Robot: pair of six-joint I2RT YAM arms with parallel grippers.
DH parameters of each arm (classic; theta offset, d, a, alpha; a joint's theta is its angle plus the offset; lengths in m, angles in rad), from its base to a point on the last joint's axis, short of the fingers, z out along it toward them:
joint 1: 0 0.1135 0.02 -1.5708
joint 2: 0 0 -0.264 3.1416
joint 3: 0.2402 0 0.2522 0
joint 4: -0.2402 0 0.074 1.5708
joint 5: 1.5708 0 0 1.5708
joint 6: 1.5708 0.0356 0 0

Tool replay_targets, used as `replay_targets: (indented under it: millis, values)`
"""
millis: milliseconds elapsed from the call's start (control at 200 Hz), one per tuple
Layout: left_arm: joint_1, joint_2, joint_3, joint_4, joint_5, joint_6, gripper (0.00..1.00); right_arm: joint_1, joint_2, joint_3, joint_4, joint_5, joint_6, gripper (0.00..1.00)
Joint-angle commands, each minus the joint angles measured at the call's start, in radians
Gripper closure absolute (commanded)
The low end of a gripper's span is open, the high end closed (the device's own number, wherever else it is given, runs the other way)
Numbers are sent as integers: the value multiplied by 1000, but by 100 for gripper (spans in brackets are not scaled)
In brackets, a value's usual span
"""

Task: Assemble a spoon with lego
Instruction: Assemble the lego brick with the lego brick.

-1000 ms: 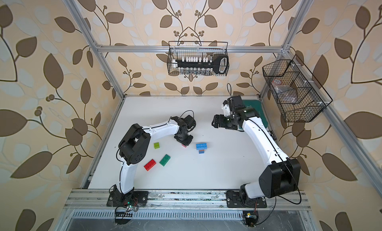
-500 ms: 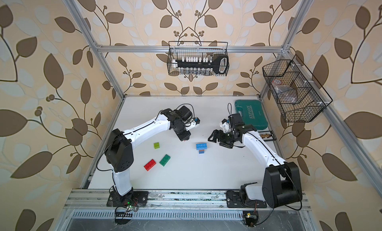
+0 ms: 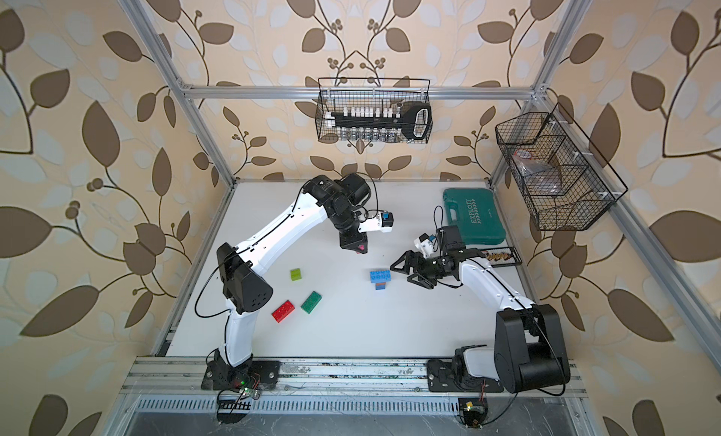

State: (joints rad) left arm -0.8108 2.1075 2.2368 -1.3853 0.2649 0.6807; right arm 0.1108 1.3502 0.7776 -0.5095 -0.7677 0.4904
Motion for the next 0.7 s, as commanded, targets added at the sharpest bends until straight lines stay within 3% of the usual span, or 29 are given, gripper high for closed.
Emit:
replay_targets:
  millis: [0, 325, 695]
  values:
    - [-50, 57, 51, -98, 55, 37, 100, -9, 12, -17, 43, -57, -1, 13]
    - [-85, 98, 63, -58, 84, 17, 100, -13, 61, -89, 150, -109, 10, 15]
    - [-105, 98, -16, -48, 20, 25, 100, -14, 82, -159, 321, -171, 74, 19]
